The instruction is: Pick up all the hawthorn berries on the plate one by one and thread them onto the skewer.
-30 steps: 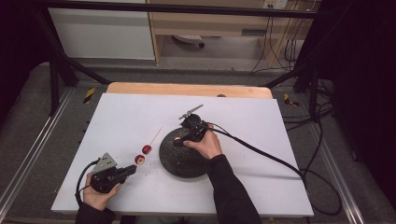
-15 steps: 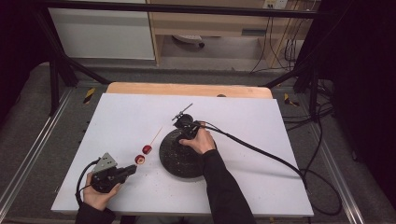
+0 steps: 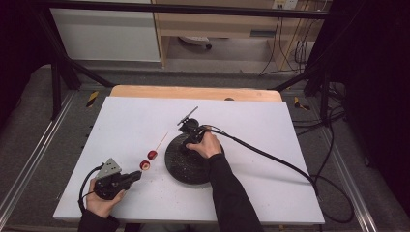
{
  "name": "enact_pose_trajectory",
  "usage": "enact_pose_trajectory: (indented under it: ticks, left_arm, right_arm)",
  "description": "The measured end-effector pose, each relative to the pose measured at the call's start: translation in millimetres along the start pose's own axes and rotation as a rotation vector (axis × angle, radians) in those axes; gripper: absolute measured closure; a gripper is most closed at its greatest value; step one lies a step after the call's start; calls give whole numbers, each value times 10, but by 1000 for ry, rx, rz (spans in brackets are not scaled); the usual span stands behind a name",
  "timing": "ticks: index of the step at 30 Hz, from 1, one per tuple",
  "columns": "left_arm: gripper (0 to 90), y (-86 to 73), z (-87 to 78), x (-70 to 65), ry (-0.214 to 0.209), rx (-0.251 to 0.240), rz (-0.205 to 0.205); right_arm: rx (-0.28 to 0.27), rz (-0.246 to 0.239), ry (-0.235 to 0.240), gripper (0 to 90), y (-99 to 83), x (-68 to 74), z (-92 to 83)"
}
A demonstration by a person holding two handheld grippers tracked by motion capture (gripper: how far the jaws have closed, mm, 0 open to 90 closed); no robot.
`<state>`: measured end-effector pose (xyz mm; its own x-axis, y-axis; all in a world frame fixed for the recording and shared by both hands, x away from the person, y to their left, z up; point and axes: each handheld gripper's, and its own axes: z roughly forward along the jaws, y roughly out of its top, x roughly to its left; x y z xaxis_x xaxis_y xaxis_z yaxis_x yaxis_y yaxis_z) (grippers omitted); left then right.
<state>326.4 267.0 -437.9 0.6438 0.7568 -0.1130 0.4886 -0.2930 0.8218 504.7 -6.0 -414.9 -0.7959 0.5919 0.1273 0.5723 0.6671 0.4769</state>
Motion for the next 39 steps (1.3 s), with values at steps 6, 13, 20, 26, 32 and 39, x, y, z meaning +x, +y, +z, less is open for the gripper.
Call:
enact_pose_trajectory:
  ticks: [6,13,20,26,32,39]
  left_arm:
    - [884,0,0,3,0,0,0]
    - [884,1,-3,1,1,-2,0]
    - [884,3,-7,-6,0,-2,5]
    - [884,4,-9,-11,2,-4,6]
    - [885,5,-1,-22,1,-5,4]
    - [884,10,-2,-34,1,-7,7]
  right_arm:
    - [10,12,3,615,4,-9,-2]
    - [3,44,13,619,10,-4,-40]
    - [-12,76,12,621,5,12,-126]
    - [-32,93,14,621,-7,40,-232]
    - [-79,127,28,622,-86,42,-334]
    - [-139,177,43,622,-269,67,-428]
